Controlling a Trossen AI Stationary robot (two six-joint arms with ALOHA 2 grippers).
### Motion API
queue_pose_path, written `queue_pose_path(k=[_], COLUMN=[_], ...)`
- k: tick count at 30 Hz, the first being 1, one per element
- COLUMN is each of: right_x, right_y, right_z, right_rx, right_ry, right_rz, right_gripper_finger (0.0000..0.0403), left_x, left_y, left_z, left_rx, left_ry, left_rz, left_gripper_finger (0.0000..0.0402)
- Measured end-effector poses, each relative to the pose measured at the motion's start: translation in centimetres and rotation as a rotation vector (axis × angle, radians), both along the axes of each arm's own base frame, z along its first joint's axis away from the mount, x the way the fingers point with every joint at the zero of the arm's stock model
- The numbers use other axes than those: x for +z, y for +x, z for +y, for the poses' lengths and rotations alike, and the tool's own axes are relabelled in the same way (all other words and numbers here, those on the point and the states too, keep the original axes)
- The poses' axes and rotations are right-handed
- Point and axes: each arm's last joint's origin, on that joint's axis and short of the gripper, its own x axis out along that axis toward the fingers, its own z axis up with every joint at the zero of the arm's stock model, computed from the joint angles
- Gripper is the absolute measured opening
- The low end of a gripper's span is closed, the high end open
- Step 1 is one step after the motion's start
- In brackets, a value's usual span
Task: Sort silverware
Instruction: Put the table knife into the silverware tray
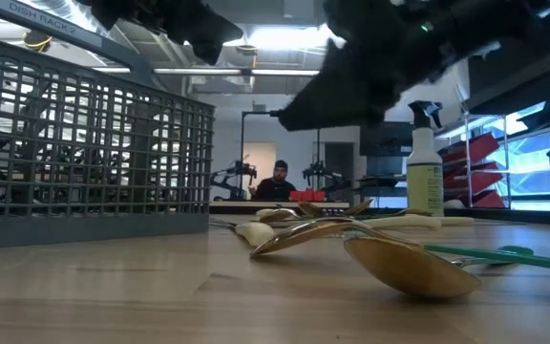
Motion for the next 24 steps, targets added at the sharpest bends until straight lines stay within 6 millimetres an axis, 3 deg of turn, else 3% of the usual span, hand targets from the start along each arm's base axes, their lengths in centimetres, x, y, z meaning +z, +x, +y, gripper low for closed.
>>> queue_pose_path(k=[7,15,24], right_x=[-1.0,-1.6,-5.2], right_y=[2.1,5.4,6.3], right_z=[1.8,4.9,5.1], right_rx=[-0.040,-0.124,-0.261], right_ry=[0.000,-0.027,-0.002], right_rz=[0.139,0.169,0.275], right_gripper_finger=[0.0185,0.0192,0.0192], left_x=[-0.2,-0.1,-0.1], left_y=[-0.1,0.0,0.0], left_z=[0.0,0.0,0.0], left_rx=[-0.007,-0.008,-0.010], left_ry=[0.013,0.018,0.022], left_rz=[0.017,0.012,0.009], left_gripper_finger=[0.0000,0.0000,0.0000])
